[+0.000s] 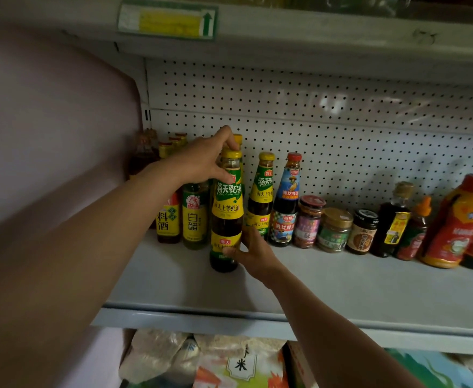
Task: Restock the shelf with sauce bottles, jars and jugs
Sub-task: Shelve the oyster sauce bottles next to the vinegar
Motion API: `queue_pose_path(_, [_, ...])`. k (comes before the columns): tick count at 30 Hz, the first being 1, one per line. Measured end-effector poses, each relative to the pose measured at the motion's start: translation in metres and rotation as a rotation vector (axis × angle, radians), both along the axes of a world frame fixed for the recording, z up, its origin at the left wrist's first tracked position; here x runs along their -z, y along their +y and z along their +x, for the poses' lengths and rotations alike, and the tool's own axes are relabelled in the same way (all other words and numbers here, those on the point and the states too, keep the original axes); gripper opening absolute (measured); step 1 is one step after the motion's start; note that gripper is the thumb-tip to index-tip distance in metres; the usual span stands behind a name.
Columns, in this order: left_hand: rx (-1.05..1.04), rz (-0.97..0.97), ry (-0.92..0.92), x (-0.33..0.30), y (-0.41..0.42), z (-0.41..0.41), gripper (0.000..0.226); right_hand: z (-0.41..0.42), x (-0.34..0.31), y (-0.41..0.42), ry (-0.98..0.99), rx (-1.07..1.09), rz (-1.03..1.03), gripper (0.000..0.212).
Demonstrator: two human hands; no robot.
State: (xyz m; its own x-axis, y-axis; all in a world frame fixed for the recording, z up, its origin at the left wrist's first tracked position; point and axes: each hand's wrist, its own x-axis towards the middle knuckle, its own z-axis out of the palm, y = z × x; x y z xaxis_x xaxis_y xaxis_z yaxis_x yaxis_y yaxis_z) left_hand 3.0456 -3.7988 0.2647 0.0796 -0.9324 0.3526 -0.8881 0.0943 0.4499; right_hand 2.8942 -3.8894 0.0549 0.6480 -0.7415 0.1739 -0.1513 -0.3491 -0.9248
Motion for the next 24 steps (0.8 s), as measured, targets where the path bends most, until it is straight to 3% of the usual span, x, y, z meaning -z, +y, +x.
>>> queue_pose_path(5, [-0.015, 0.000, -0.046, -0.002, -0.013, 0.006, 0.058, 0.007, 0.000, -0.008, -0.020, -0.013, -0.005, 0.093])
queue_pose_path(10, [-0.032, 0.008, -0.088, -0.002, -0.028, 0.017, 0.057, 0.018, -0.003, -0.018, 0.027, 0.024, -0.008, 0.076])
queue_pose_path(14, [-0.054, 0.013, -0.113, -0.001, -0.037, 0.025, 0.058, 0.028, -0.002, -0.027, 0.028, 0.034, 0.006, 0.080])
queue_pose_path(24, [-0.027, 0.016, -0.114, -0.001, -0.049, 0.036, 0.058, 0.041, -0.002, -0.037, 0.005, 0.045, 0.047, 0.063])
